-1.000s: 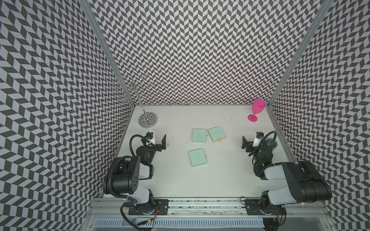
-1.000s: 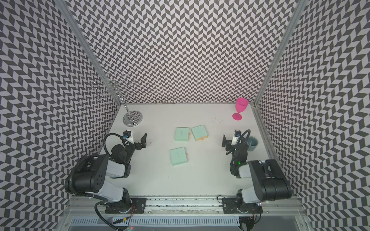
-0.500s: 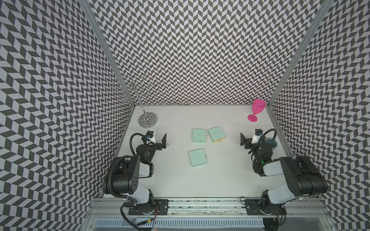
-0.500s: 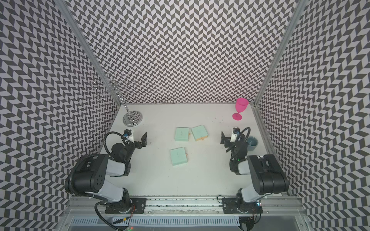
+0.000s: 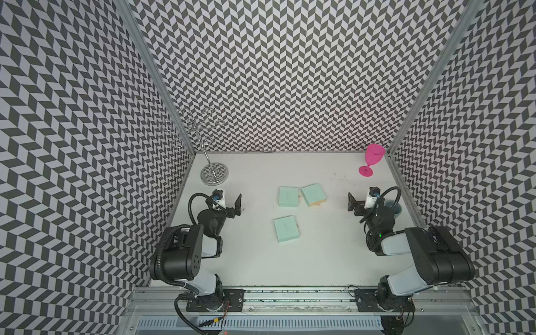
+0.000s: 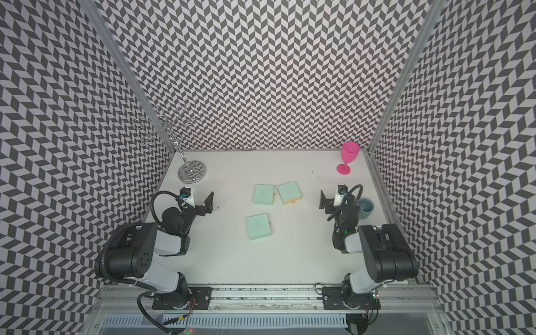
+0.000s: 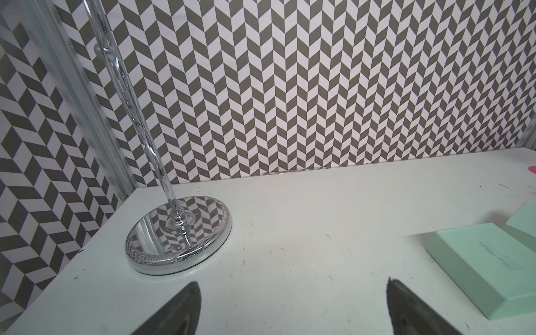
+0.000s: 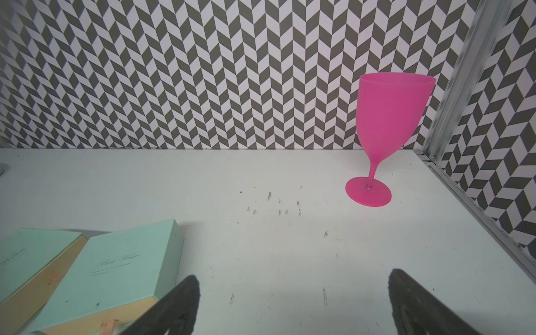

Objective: Place the earrings into the drawer-style jewelry box
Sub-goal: Reset both arms

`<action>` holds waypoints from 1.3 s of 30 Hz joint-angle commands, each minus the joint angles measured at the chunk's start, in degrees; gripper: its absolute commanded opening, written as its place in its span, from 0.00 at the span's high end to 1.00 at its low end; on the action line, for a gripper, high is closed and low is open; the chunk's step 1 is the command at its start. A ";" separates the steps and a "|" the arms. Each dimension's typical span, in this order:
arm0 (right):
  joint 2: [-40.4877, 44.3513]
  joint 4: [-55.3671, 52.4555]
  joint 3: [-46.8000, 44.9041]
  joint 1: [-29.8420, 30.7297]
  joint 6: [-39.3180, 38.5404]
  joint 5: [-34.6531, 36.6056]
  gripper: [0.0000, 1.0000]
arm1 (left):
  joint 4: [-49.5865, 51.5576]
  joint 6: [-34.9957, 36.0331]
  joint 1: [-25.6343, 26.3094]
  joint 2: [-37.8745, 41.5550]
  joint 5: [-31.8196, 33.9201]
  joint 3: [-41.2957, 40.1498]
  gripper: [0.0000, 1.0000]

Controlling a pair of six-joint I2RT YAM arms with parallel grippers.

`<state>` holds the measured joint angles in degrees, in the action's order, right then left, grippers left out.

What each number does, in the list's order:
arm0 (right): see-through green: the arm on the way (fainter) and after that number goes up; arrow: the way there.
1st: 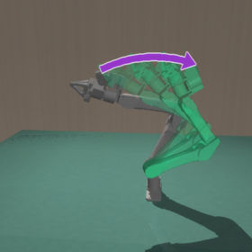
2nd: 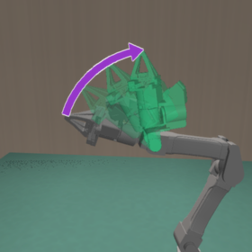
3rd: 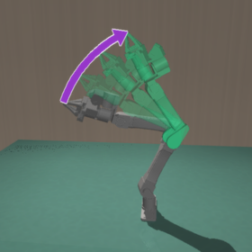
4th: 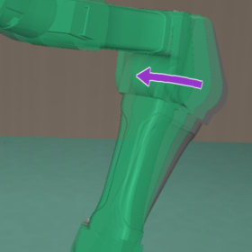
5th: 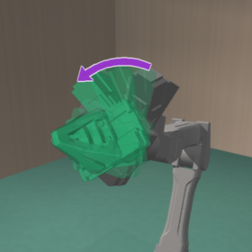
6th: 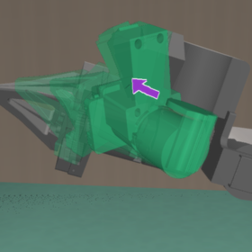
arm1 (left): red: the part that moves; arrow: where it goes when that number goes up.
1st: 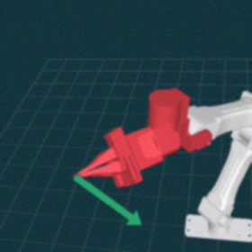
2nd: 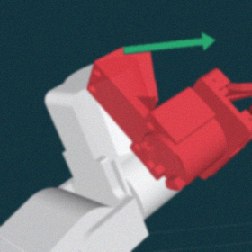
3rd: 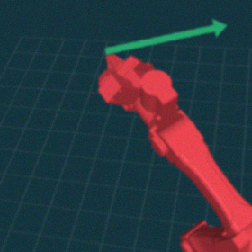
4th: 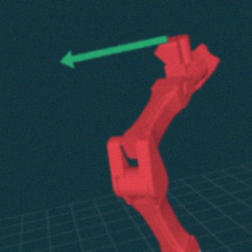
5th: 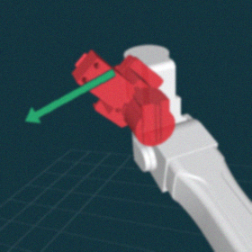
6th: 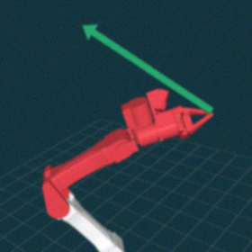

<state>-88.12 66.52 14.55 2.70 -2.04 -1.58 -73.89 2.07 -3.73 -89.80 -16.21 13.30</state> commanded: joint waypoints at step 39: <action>0.24 4.66 0.25 -0.33 -0.60 -0.55 0.01 | 0.24 0.52 0.74 0.36 0.27 0.85 0.00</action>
<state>-88.12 66.52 14.55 2.70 -2.04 -1.76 -73.56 2.52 -3.36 -89.80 -16.16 13.30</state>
